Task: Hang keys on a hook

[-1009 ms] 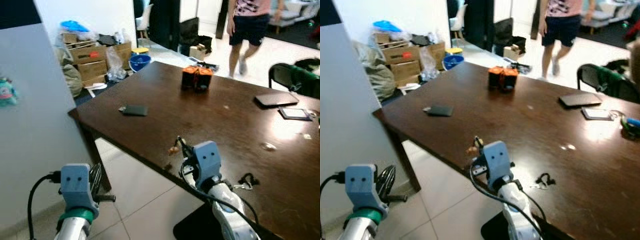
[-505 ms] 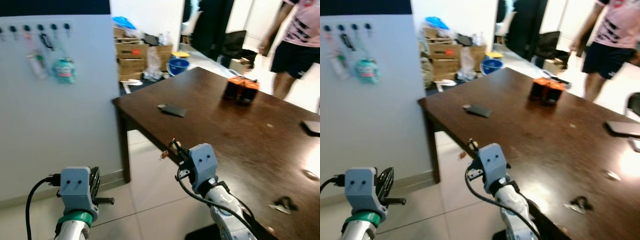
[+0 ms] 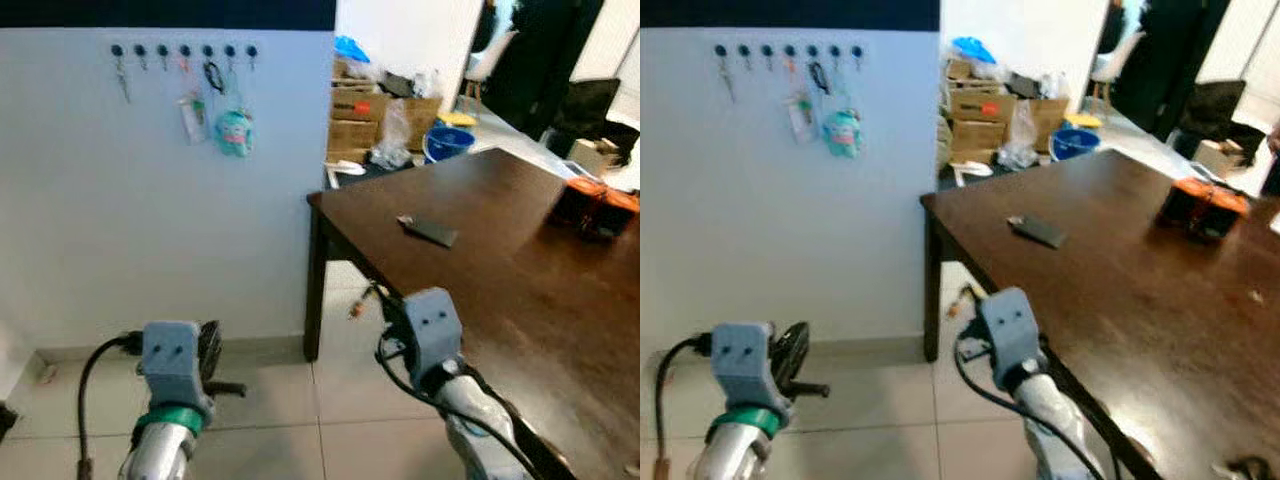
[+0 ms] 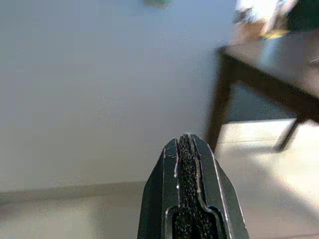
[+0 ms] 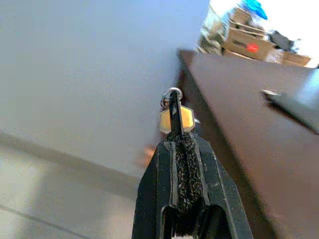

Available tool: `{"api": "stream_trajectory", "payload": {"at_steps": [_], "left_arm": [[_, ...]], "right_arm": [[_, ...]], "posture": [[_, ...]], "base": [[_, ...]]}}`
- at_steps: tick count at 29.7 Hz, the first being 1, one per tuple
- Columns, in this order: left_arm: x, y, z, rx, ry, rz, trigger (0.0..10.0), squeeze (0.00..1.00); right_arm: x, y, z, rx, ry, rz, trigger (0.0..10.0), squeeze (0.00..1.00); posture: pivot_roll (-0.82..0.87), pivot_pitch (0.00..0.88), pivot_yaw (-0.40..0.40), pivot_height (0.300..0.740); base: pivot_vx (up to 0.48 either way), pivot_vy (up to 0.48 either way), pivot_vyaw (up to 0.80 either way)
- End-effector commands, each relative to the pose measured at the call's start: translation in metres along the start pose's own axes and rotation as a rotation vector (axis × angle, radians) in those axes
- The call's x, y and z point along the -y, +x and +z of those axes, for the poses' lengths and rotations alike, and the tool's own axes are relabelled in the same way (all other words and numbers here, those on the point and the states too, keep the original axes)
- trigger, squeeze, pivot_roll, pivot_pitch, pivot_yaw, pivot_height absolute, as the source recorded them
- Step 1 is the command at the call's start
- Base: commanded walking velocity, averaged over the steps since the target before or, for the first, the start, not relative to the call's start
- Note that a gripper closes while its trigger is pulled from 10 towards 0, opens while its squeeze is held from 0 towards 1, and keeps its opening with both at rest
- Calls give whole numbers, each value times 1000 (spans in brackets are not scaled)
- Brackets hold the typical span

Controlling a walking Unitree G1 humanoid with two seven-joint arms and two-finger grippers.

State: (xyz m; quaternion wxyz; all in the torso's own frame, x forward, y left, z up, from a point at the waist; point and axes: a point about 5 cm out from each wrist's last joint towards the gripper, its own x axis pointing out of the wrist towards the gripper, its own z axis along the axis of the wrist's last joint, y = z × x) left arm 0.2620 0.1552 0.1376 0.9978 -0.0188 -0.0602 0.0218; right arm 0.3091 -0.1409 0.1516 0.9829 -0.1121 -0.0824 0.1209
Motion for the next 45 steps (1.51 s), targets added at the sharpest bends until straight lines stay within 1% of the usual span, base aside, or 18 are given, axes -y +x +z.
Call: {"api": "stream_trajectory", "payload": {"at_steps": [1, 2, 4, 6, 11, 12, 15, 17, 21, 23, 24, 25, 27, 31, 39, 41, 45], "left_arm": [[-1, -6, -9, -41, -12, 23, 10000, 0], [-1, -6, -9, -41, -12, 23, 10000, 0], [-3, -5, -9, -58, 42, 35, 10000, 0], [-3, -2, -6, -42, 55, 36, 10000, 0], [-3, 0, -2, -24, 32, 46, 10000, 0], [-3, 0, -2, -26, 33, 45, 10000, 0], [-1, -1, -3, -35, 39, 33, 10000, 0], [-1, -1, -3, -35, 39, 33, 10000, 0], [-1, -4, -5, -37, 43, 30, 10000, 0], [-1, -5, -4, -30, 23, 37, 10000, 0], [-1, -5, -4, -30, 23, 37, 10000, 0], [-1, -5, -3, -29, -2, 51, 10000, 0], [-1, -5, -3, -31, -13, 56, 10000, 0], [0, -6, -3, -31, -20, 55, 10000, 0], [-2, -6, -1, -18, -26, 60, 10000, 0], [-3, -9, -2, -23, -25, 61, 10000, 0], [-3, -12, -4, -32, -24, 55, 10000, 0]], "right_arm": [[-1, -4, -10, -32, 11, -17, 10000, 0], [-1, -4, -10, -32, 11, -17, 10000, 0], [-6, -4, -10, -45, 26, -15, 10000, 0], [-8, -4, -9, -51, 33, -7, 10000, 0], [-11, -2, -10, -58, 45, 2, 10000, 0], [-13, -2, -10, -49, 62, 3, 10000, 0], [-17, -2, -14, -87, 92, 2, 10000, 0], [-17, -2, -14, -87, 92, 2, 10000, 0], [-22, -3, -16, -87, 70, 28, 10000, 0], [-23, -3, -17, -83, 69, 42, 10000, 0], [-23, -3, -17, -83, 69, 42, 10000, 0], [-23, -3, -18, -88, 80, 38, 10000, 0], [-22, -2, -18, -91, 88, 33, 10000, 0], [-22, -2, -18, -90, 94, 33, 10000, 0], [-20, -3, -16, -83, 103, 29, 10000, 0], [-19, -4, -17, -82, 103, 25, 10000, 0], [-18, -5, -18, -83, 103, 19, 10000, 0]], "posture": [[-165, 65, 122, 740], [-165, 65, 122, 740], [-160, 61, 120, 740], [-152, 52, 110, 740], [-149, 44, 106, 740], [-146, 41, 109, 740], [-145, 41, 114, 740], [-145, 41, 114, 740], [-149, 39, 117, 740], [-143, 43, 113, 740], [-143, 43, 113, 740], [-140, 45, 109, 740], [-140, 45, 109, 740], [-144, 47, 110, 740], [-146, 50, 103, 740], [-150, 52, 120, 740], [-150, 52, 120, 740]], "base": [[0, 0, 800], [0, 0, 800], [0, 0, 800], [0, 0, 800], [0, 0, 800], [0, 0, 538], [0, 0, 0], [0, 0, 0], [0, 0, 0], [0, 0, 0], [0, 0, 0], [0, 0, 0], [0, 0, 0], [0, 0, 0], [258, 0, 0], [262, 0, 0], [268, 0, 0]]}}
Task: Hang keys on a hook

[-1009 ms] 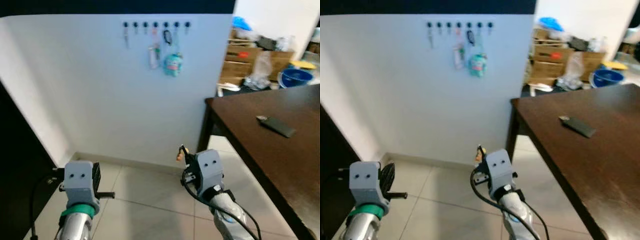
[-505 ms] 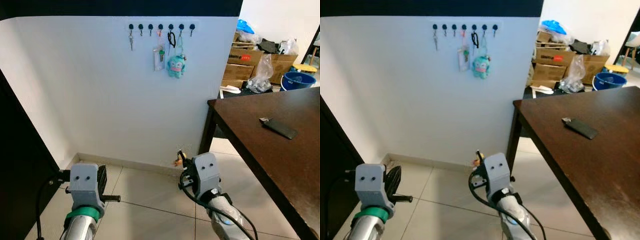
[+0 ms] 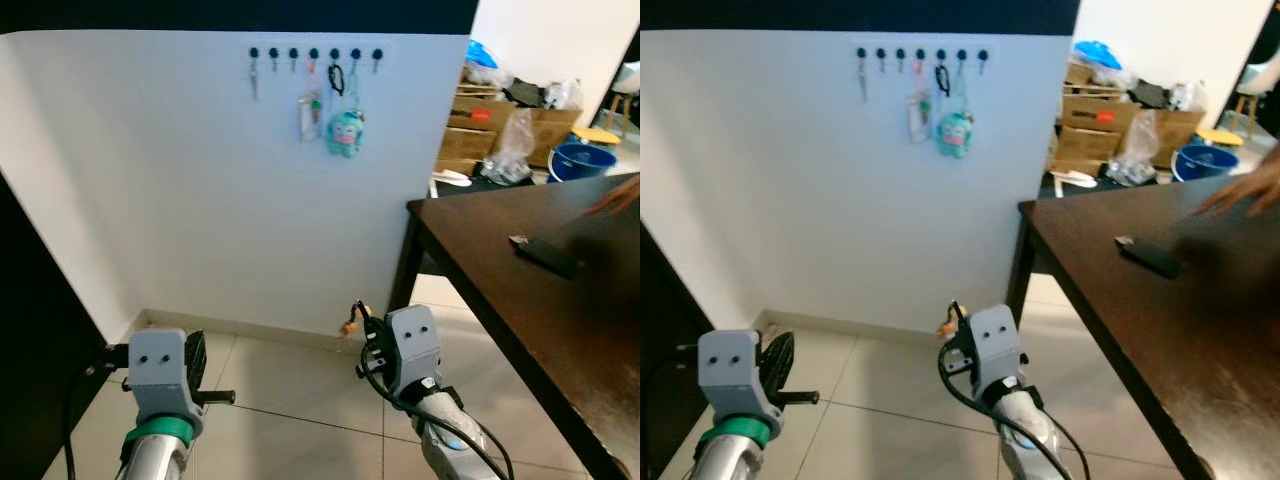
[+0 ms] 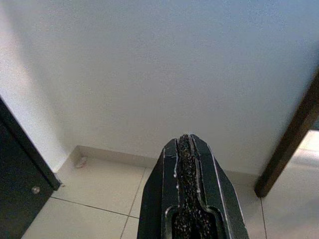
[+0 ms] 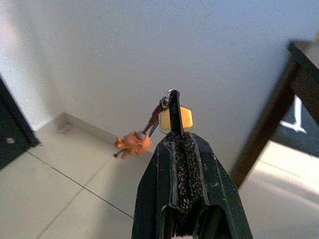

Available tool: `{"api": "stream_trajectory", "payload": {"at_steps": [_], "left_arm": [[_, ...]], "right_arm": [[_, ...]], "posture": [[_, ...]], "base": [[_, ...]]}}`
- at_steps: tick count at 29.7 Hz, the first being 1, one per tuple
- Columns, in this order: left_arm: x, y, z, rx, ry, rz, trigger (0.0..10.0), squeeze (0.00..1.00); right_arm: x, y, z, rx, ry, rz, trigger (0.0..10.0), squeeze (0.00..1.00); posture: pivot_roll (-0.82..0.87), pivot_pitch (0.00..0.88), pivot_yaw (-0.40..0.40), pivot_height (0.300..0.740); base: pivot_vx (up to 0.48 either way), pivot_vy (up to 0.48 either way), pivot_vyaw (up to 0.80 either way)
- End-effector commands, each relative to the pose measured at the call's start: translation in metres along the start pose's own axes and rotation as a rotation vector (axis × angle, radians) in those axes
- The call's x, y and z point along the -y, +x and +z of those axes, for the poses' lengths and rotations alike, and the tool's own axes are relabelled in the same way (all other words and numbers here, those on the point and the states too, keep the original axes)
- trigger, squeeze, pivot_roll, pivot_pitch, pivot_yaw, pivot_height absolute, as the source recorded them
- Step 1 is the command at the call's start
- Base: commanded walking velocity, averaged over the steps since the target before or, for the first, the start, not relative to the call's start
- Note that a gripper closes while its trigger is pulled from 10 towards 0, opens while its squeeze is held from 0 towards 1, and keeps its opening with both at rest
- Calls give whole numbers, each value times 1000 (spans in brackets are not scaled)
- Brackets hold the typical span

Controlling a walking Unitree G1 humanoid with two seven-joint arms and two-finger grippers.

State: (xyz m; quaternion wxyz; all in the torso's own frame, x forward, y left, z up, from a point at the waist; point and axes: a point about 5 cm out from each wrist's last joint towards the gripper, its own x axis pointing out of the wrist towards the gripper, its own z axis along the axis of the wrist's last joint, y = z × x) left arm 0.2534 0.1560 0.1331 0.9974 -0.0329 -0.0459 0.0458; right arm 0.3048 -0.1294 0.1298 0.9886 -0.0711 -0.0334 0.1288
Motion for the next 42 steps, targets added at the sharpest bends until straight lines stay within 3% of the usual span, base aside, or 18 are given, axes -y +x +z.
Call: {"api": "stream_trajectory", "payload": {"at_steps": [1, 9, 12, 27, 31, 42], "left_arm": [[-2, -3, -1, -5, 0, 3, 10000, 0], [-4, -1, 2, 3, -2, 11, 10000, 0], [-5, -1, 2, 5, -2, 14, 10000, 0], [-9, -1, 2, 6, 3, 31, 10000, 0], [-10, -1, 2, 6, 0, 38, 10000, 0], [-10, 0, 3, 9, -3, 39, 10000, 0]], "right_arm": [[0, -2, 0, 2, 8, 0, 10000, 0], [-1, -2, 0, 5, 15, 3, 10000, 0], [-3, -1, 1, 6, -28, 26, 10000, 0], [-6, -1, 2, 10, -53, 57, 10000, 0], [-5, -1, 1, 7, -10, 55, 10000, 0], [-6, -2, 2, 14, 3, 62, 10000, 0]], "posture": [[-150, 52, 120, 740], [-149, 56, 123, 740], [-149, 55, 124, 740], [-149, 55, 119, 740], [-149, 54, 116, 740], [-149, 54, 116, 740]], "base": [[266, 0, 0], [271, 0, 0], [277, 0, 0], [277, 0, 800], [278, 0, 0], [278, 0, 0]]}}
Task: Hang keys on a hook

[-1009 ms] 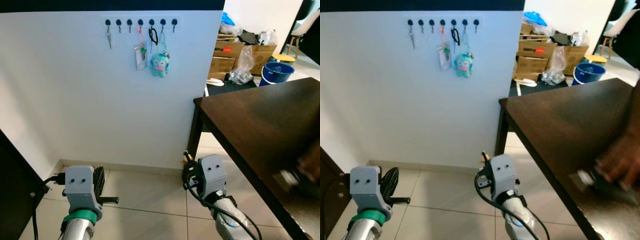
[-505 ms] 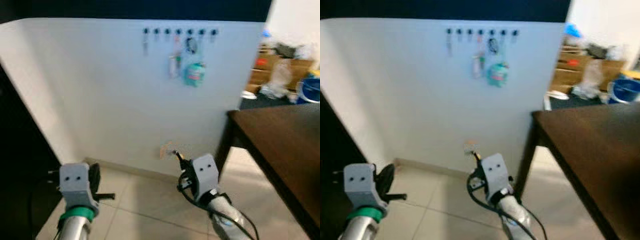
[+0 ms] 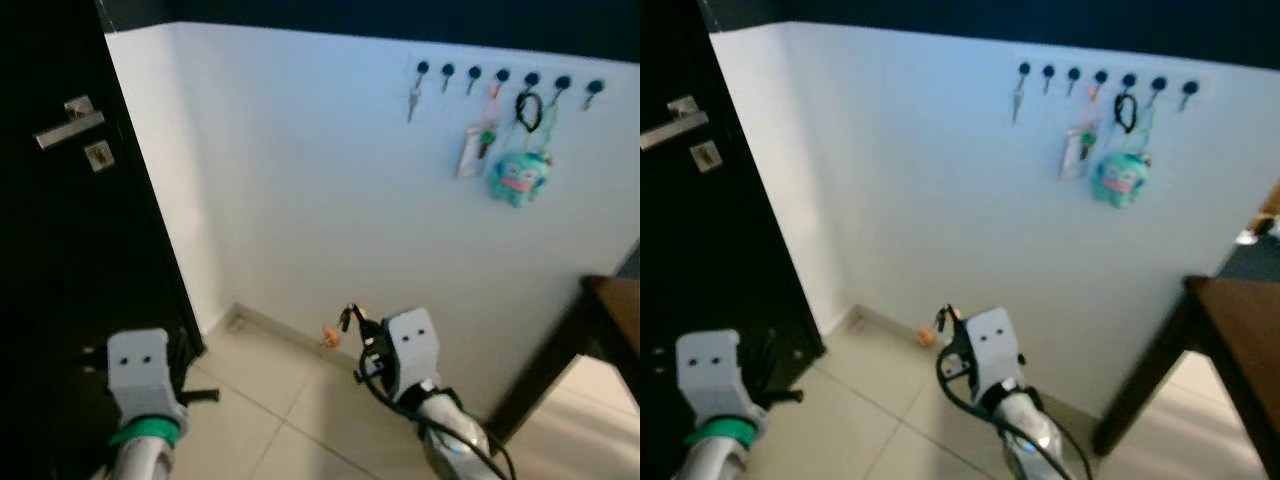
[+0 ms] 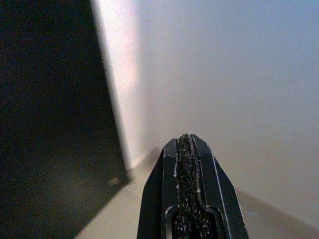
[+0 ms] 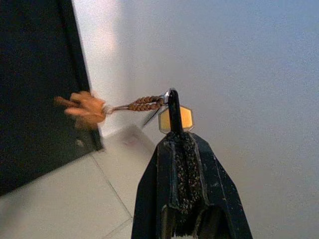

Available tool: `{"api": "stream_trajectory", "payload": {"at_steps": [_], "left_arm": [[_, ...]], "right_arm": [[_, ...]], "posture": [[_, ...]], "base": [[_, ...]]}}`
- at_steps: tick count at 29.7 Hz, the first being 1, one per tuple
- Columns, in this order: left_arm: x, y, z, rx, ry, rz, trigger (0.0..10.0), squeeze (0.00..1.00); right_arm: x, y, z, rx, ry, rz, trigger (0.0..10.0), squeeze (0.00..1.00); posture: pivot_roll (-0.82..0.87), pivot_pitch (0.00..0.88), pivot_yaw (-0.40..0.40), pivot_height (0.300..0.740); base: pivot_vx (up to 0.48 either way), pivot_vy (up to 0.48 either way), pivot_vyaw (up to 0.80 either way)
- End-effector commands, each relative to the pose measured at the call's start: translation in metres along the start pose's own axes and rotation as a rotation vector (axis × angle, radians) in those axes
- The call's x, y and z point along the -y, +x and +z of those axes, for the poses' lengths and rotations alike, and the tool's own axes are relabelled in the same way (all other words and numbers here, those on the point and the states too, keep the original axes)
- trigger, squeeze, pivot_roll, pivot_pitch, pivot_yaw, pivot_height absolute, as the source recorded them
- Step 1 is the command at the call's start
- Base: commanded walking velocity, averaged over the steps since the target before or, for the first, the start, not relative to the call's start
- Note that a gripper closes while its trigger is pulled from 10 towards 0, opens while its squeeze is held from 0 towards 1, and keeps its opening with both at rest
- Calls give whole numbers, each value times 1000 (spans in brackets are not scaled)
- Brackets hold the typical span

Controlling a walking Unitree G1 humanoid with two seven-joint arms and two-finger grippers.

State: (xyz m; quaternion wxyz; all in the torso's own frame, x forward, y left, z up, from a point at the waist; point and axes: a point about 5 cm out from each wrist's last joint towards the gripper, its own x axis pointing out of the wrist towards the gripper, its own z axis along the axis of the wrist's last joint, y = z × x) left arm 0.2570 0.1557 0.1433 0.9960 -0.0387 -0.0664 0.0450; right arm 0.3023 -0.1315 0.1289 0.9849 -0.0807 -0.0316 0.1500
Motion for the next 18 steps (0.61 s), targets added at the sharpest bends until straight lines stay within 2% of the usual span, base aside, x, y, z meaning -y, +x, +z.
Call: {"api": "stream_trajectory", "payload": {"at_steps": [1, 18], "left_arm": [[-12, -5, -6, -31, 12, 42, 10000, 0], [-14, -4, -6, -31, 15, 38, 10000, 0]], "right_arm": [[-7, 2, 3, 18, 22, 18, 10000, 0], [-7, 2, 5, 29, 28, 25, 10000, 0]], "posture": [[-149, 54, 116, 740], [-153, 47, 120, 740]], "base": [[281, 0, 0], [291, 0, 0]]}}
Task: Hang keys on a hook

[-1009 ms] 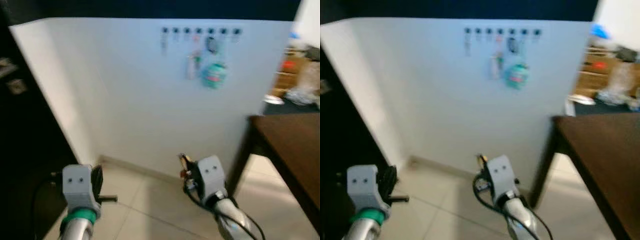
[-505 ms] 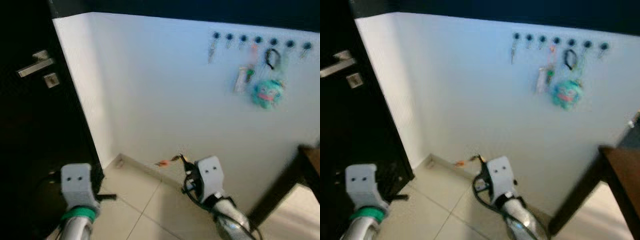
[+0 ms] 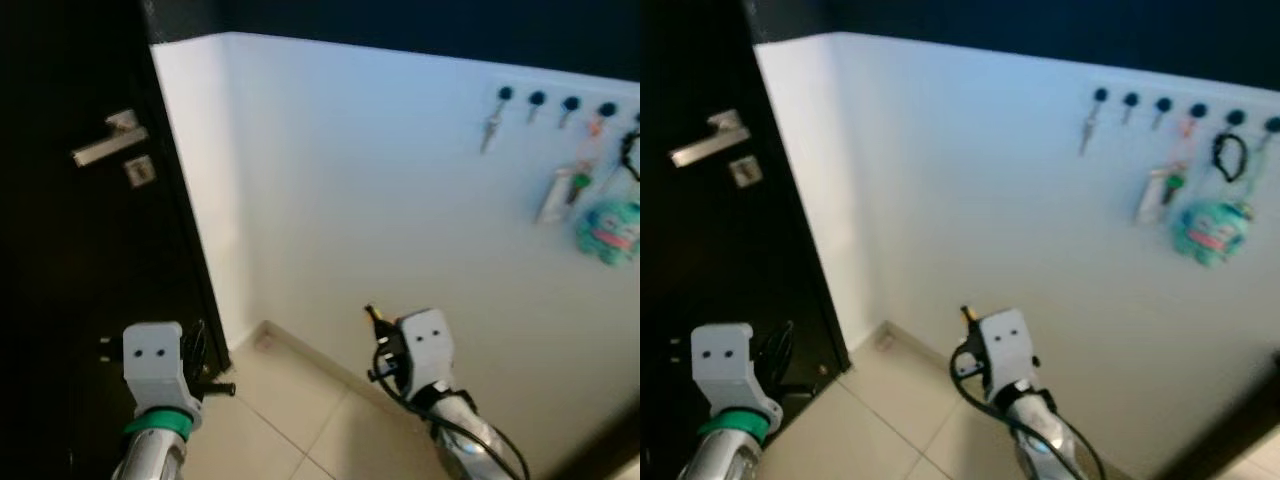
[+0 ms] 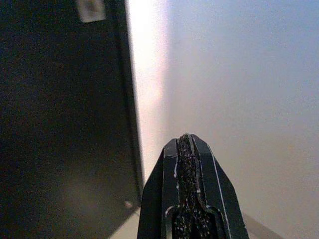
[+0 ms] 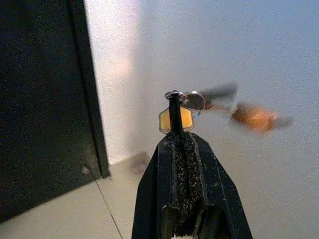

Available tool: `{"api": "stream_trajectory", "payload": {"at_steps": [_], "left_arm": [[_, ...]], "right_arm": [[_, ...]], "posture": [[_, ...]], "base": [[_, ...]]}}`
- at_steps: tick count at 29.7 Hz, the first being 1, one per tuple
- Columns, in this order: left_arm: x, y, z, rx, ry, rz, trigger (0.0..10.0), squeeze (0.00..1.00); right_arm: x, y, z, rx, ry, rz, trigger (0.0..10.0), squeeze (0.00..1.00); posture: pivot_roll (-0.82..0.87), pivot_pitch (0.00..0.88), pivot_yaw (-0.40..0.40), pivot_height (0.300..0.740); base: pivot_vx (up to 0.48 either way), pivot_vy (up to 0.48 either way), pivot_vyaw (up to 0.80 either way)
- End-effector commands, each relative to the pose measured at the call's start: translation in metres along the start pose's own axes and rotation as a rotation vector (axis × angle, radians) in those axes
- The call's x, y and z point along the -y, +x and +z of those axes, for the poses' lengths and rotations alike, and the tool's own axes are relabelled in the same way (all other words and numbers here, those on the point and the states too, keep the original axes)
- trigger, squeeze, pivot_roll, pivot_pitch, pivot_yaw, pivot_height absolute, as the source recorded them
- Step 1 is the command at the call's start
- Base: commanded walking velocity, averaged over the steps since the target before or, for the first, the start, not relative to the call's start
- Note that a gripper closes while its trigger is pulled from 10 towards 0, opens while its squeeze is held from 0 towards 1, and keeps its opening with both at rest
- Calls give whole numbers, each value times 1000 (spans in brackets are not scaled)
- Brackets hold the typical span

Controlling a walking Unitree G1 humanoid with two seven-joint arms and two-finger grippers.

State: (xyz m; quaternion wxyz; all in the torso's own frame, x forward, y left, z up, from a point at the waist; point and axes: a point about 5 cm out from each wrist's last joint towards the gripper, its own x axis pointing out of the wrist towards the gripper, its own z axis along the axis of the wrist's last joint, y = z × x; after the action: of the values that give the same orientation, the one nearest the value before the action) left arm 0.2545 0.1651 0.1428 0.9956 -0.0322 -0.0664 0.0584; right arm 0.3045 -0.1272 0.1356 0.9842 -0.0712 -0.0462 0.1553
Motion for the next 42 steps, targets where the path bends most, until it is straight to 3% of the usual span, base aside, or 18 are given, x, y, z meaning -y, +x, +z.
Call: {"api": "stream_trajectory", "payload": {"at_steps": [1, 20, 42], "left_arm": [[-4, -2, -7, -33, 1, 12, 10000, 0], [-5, -3, -8, -33, 5, 9, 10000, 0], [-7, -2, -10, -42, 9, 6, 10000, 0]], "right_arm": [[-5, -1, -2, -4, 14, 17, 10000, 0], [-4, -1, 0, 3, 40, 27, 10000, 0], [-5, -3, -2, -5, 52, 23, 10000, 0]], "posture": [[-153, 47, 120, 740], [-162, 29, 115, 740], [-158, 47, 121, 740]], "base": [[292, 0, 0], [292, 0, 0], [288, 0, -800]]}}
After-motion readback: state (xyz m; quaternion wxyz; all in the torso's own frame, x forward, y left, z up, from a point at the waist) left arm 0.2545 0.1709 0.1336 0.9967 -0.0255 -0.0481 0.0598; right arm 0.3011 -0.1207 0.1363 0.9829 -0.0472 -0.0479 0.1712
